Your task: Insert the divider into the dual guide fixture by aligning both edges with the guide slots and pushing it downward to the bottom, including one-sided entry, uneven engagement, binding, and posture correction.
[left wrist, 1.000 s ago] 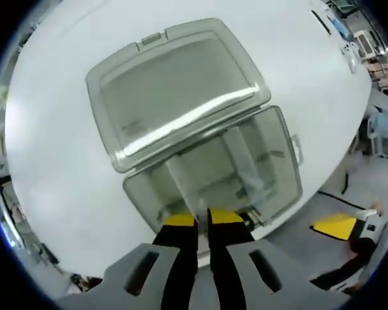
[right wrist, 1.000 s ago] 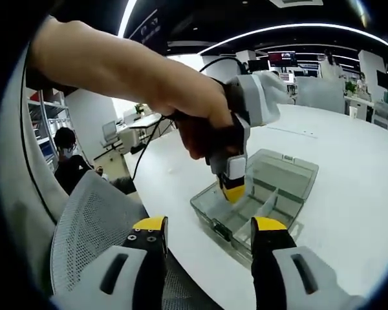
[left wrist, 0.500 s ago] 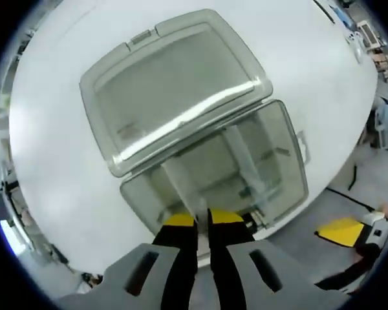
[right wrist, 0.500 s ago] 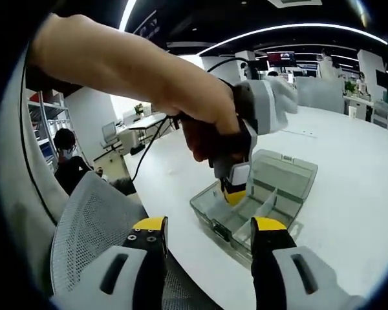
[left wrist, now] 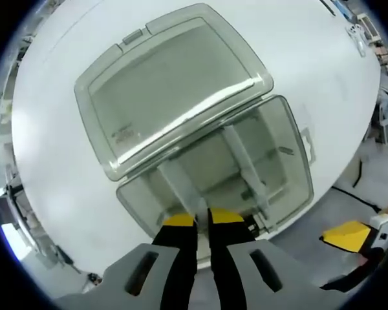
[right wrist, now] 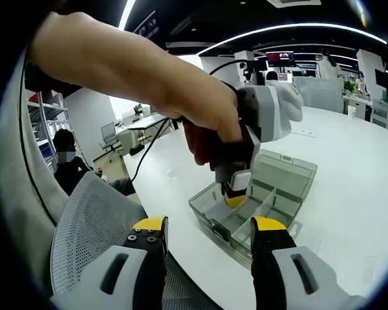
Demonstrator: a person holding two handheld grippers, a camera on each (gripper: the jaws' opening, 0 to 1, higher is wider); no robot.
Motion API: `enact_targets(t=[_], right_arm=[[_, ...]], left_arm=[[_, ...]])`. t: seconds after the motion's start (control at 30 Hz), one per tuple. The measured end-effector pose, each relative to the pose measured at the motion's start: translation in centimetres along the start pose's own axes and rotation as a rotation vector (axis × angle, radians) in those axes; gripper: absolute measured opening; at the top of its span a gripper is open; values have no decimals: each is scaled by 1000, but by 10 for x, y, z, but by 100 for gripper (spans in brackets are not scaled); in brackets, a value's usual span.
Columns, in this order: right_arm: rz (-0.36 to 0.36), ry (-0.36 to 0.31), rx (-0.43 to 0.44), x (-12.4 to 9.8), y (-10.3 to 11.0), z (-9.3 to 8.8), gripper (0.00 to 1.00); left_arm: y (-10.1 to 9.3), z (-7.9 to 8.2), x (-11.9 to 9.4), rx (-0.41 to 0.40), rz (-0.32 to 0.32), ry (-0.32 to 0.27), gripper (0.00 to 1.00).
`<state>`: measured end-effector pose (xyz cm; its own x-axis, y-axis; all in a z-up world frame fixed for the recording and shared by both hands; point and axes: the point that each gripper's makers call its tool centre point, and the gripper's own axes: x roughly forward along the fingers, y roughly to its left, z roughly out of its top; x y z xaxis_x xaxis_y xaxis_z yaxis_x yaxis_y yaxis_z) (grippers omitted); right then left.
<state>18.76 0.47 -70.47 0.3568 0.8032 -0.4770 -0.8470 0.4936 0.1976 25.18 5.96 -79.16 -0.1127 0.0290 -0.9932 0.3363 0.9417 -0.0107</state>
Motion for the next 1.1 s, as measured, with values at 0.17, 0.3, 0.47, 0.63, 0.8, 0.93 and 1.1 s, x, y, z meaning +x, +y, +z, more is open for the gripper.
enact_targets(t=[0.17, 0.3, 0.47, 0.63, 0.8, 0.93, 1.1], right_arm=[[-2, 0, 0, 0, 0, 0, 48], [-3, -1, 2, 0, 1, -1, 48], [-4, -1, 2, 0, 0, -2, 48], [-5, 0, 3, -1, 1, -2, 48], [-4, 2, 2, 0, 1, -2, 48], [-5, 3, 2, 0, 1, -3, 48], [-3, 5, 1, 0, 2, -3, 48]], left_arm=[[1, 0, 4, 3, 10, 0, 3], [1, -1, 5, -1, 10, 2, 3], [1, -2, 9, 1, 10, 4, 3], [0, -2, 9, 2, 9, 6, 3], [0, -2, 9, 0, -2, -1, 4], [1, -3, 9, -2, -23, -15, 5], [0, -1, 7, -2, -52, -37, 6]])
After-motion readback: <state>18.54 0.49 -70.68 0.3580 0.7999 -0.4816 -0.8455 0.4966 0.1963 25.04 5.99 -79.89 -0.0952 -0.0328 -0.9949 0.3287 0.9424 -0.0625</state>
